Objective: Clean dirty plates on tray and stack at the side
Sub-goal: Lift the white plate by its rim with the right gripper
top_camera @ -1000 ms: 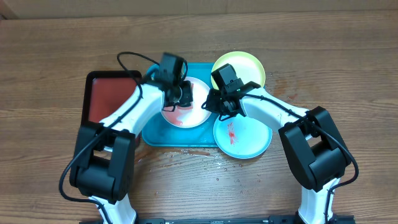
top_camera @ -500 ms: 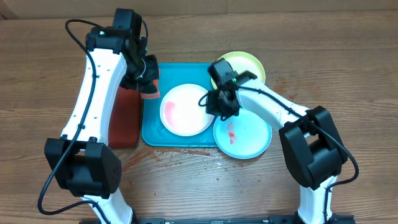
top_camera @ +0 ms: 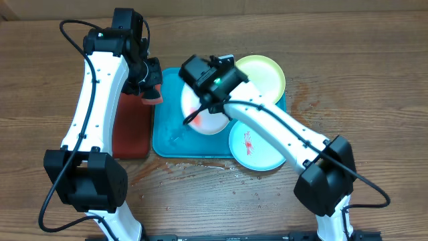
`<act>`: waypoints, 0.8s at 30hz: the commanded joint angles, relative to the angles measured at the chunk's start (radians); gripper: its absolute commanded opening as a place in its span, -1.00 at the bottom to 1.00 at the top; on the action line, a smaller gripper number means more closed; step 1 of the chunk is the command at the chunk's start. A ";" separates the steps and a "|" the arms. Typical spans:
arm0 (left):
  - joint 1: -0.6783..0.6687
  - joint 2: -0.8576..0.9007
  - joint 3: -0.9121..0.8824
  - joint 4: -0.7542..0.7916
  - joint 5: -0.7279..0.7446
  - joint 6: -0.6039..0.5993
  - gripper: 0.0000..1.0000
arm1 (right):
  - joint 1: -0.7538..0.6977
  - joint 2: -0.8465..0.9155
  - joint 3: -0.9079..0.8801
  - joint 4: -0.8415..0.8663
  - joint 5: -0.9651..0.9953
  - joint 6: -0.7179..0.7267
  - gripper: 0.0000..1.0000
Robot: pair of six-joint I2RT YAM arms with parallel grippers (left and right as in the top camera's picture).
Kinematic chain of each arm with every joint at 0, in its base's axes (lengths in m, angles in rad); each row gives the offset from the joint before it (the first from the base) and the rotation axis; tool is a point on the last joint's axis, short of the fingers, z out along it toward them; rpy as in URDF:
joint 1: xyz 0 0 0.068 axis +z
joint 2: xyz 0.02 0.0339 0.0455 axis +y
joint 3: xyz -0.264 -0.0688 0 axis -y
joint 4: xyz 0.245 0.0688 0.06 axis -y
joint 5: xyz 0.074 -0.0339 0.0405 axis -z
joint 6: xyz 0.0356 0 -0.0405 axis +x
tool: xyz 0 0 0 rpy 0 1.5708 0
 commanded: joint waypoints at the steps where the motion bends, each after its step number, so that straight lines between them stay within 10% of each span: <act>1: 0.003 -0.011 0.028 0.002 -0.016 -0.018 -0.91 | 0.066 -0.011 0.041 -0.047 0.374 0.124 -0.93; 10: 0.002 -0.011 0.028 0.002 -0.015 -0.018 -0.92 | 0.206 -0.011 0.041 -0.172 0.796 0.333 -0.93; 24: 0.001 -0.011 0.028 -0.004 -0.012 -0.021 -0.92 | 0.217 -0.024 0.041 -0.191 0.888 0.342 -0.93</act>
